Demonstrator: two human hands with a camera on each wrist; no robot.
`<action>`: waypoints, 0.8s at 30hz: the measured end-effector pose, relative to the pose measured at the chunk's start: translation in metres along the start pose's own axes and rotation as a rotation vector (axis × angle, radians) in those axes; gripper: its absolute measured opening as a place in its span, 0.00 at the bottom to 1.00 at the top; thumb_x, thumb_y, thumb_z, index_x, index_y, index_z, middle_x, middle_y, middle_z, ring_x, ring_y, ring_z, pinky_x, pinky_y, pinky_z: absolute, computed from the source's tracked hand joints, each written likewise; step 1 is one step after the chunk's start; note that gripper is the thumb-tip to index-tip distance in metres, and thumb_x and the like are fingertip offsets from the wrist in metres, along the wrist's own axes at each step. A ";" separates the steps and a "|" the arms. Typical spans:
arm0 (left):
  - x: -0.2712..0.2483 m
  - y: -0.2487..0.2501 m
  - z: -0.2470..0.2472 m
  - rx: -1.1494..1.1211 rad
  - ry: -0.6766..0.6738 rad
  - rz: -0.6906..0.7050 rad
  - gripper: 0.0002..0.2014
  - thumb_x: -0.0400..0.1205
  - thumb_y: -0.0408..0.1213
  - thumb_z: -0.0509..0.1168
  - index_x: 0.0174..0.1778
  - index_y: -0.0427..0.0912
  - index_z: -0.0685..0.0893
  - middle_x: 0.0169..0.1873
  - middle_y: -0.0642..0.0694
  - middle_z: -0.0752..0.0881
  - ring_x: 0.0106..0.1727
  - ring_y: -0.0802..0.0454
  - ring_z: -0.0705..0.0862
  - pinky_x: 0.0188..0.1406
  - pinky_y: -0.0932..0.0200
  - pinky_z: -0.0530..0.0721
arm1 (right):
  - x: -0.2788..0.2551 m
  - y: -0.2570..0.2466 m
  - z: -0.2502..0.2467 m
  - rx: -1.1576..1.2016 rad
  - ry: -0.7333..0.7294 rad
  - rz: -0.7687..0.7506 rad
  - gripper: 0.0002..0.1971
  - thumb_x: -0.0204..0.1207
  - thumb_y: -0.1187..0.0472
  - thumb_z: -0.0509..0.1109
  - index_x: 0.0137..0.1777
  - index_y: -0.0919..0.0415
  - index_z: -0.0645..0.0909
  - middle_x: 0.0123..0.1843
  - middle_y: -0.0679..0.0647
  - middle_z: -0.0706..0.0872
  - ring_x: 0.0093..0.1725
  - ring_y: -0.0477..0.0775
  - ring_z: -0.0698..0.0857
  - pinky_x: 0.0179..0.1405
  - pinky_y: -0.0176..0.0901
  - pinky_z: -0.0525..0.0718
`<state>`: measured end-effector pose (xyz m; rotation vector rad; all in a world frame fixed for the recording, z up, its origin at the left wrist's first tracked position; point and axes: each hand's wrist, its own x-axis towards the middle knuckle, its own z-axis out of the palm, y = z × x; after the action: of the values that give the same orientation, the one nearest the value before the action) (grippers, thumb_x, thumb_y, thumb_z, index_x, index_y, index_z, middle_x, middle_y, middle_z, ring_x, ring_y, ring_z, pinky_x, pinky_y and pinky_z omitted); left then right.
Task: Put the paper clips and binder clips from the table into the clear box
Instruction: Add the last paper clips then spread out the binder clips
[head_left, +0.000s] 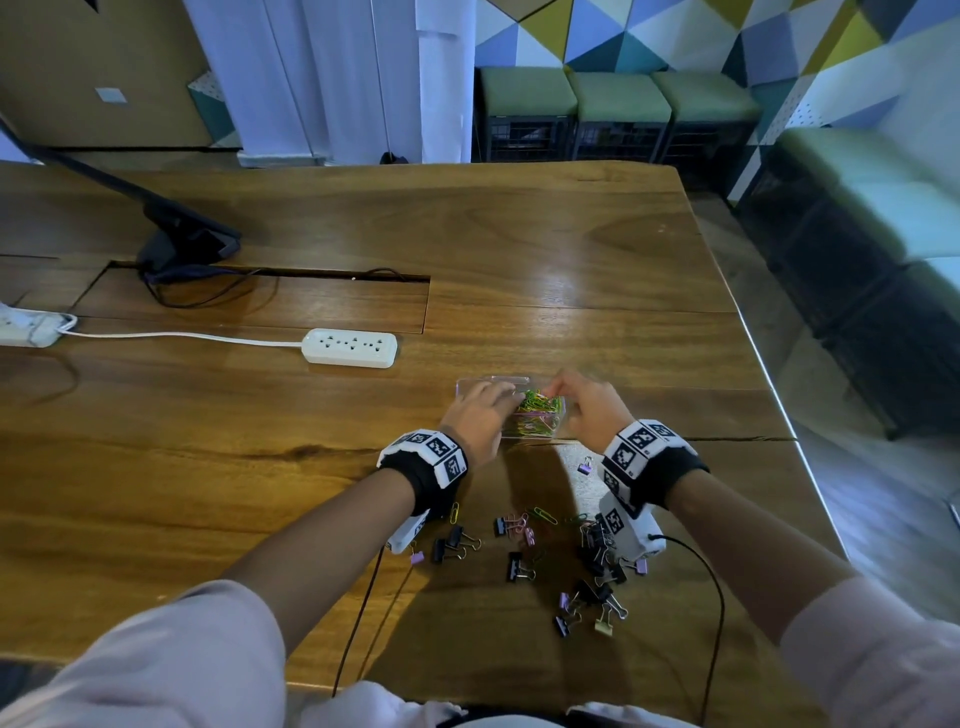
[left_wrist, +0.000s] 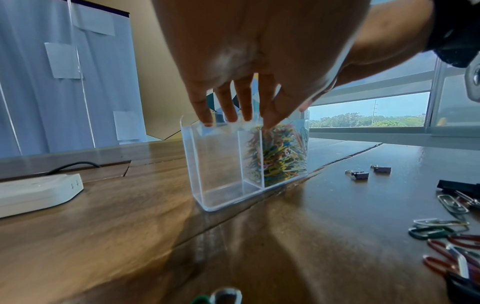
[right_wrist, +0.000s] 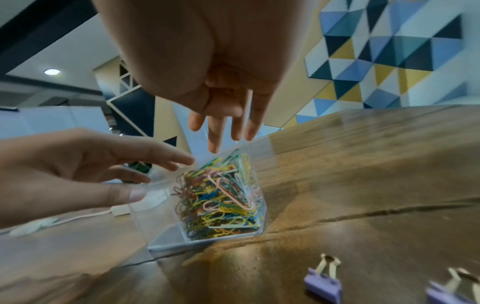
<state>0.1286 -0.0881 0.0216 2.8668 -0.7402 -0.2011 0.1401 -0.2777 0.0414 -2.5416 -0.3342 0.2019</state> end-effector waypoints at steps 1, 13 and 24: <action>-0.002 -0.002 0.002 -0.016 0.055 0.020 0.28 0.81 0.28 0.59 0.78 0.45 0.65 0.76 0.44 0.67 0.77 0.46 0.65 0.77 0.45 0.67 | -0.002 0.007 -0.001 0.024 0.030 0.029 0.18 0.70 0.77 0.61 0.51 0.54 0.77 0.57 0.55 0.83 0.51 0.51 0.83 0.54 0.43 0.83; -0.034 0.017 0.032 -0.066 -0.207 0.192 0.14 0.81 0.43 0.64 0.60 0.42 0.80 0.57 0.44 0.78 0.60 0.47 0.75 0.58 0.52 0.78 | -0.041 0.028 0.034 -0.286 -0.472 0.019 0.10 0.74 0.58 0.71 0.54 0.55 0.84 0.53 0.49 0.88 0.44 0.41 0.80 0.46 0.28 0.76; -0.059 0.003 0.039 -0.195 -0.268 -0.091 0.18 0.71 0.31 0.67 0.55 0.47 0.74 0.54 0.49 0.72 0.57 0.50 0.73 0.52 0.54 0.79 | -0.052 0.013 0.070 -0.263 -0.432 -0.013 0.21 0.67 0.58 0.77 0.61 0.51 0.80 0.60 0.50 0.79 0.59 0.50 0.79 0.58 0.40 0.80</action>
<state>0.0695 -0.0666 -0.0104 2.7180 -0.5947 -0.6435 0.0775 -0.2665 -0.0198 -2.7367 -0.5747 0.7519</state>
